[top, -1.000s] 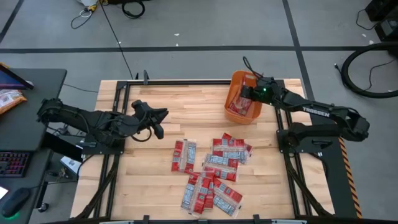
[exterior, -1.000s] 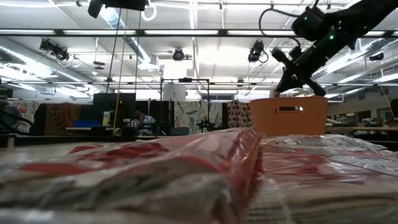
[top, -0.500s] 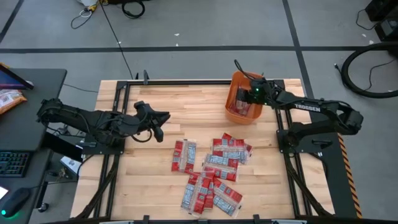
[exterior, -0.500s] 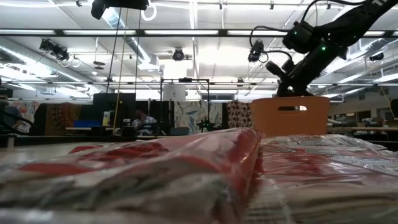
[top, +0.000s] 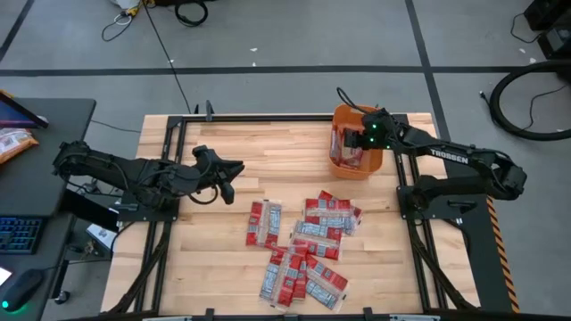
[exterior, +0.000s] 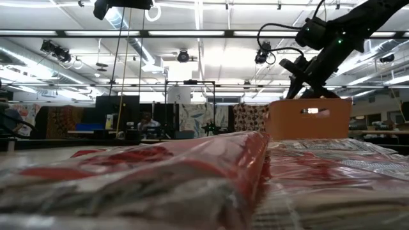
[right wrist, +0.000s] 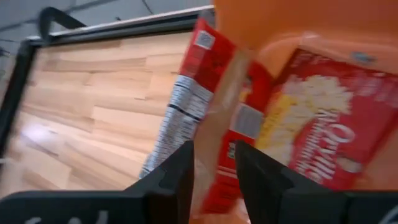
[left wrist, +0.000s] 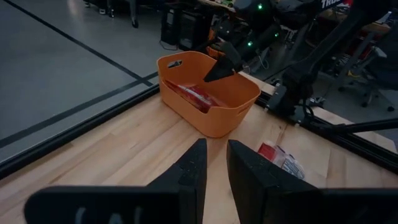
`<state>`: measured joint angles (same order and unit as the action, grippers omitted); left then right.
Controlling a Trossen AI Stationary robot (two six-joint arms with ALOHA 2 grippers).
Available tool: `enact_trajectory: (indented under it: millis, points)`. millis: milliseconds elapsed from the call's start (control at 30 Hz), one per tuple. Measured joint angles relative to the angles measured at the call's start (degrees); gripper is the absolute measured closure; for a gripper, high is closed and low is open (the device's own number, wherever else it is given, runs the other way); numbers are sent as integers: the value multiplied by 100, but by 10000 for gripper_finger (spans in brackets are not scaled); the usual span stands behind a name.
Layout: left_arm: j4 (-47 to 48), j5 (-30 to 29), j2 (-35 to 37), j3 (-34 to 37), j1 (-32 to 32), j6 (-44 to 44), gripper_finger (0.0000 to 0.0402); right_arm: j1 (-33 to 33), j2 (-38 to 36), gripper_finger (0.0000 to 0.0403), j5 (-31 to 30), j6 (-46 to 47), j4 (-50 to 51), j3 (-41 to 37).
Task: Sort popcorn bags into baskets
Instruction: Put the red popcorn bag into the orange bin
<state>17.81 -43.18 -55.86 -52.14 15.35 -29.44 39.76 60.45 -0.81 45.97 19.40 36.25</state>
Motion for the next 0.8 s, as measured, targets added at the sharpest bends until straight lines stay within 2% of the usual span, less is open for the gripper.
enact_trajectory:
  millis: [200,333,533,800]
  points:
    - [-8,2,0,1,0,-123,335,-28,-25,279,-75,-551,679,551]
    - [-14,0,0,0,0,-137,335,-231,205,279,-64,-1021,1110,1071]
    - [-12,0,0,2,0,-108,335,-631,1035,279,-311,-1756,1858,1919]
    - [-1,0,0,0,-2,-92,335,-955,2337,279,-509,-2715,2143,2841]
